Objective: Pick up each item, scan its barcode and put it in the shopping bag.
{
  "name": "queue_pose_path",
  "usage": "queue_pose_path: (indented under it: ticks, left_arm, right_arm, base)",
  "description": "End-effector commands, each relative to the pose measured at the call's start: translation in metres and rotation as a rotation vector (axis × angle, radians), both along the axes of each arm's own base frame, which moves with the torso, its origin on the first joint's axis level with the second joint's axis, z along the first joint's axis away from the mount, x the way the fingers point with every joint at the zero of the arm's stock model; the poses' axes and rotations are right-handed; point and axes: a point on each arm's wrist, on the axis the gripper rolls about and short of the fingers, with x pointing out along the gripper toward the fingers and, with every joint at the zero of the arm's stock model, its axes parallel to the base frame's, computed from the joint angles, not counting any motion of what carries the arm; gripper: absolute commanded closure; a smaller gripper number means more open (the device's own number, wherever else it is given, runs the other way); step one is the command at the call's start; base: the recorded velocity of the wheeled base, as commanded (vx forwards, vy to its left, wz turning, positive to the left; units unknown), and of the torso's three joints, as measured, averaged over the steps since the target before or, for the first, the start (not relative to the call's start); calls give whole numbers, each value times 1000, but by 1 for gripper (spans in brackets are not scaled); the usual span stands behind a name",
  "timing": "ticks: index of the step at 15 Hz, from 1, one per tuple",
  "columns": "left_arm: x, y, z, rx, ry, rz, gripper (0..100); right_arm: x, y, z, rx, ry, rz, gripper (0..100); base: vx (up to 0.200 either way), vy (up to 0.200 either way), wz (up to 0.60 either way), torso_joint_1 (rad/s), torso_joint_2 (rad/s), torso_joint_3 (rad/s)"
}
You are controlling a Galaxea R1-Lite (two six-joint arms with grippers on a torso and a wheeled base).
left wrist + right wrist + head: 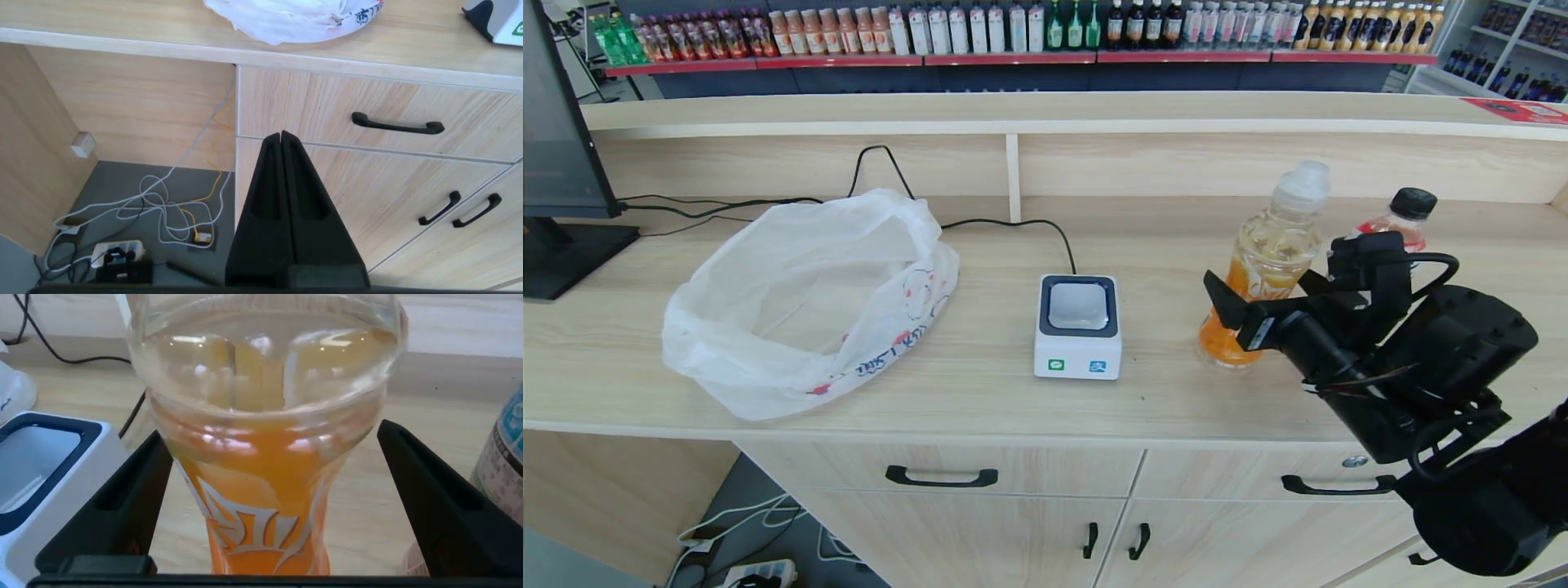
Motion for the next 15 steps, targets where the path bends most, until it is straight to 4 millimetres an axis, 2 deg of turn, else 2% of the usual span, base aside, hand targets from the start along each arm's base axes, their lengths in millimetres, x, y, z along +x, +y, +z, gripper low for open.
queue_pose_path:
  ticks: [1, 6, 8, 15]
  left_arm:
    - [0, 0, 0, -1, 0, 0, 100]
    - [0, 0, 0, -1, 0, 0, 100]
    - [0, 0, 0, -1, 0, 0, 100]
    - [0, 0, 0, -1, 0, 0, 100]
  right_arm:
    - [1, 4, -4, 5, 14, -23, 0]
    - [-3, 25, -5, 83, 33, -109, 0]
    - [3, 33, -2, 114, 15, -134, 0]
    - [18, 40, 2, 154, -20, -197, 0]
  base:
    - [0, 0, 0, 0, 0, 0]
    - [0, 0, 0, 0, 0, 0]
    - [0, 0, 0, 0, 0, 0]
    - [0, 0, 0, 0, 0, 0]
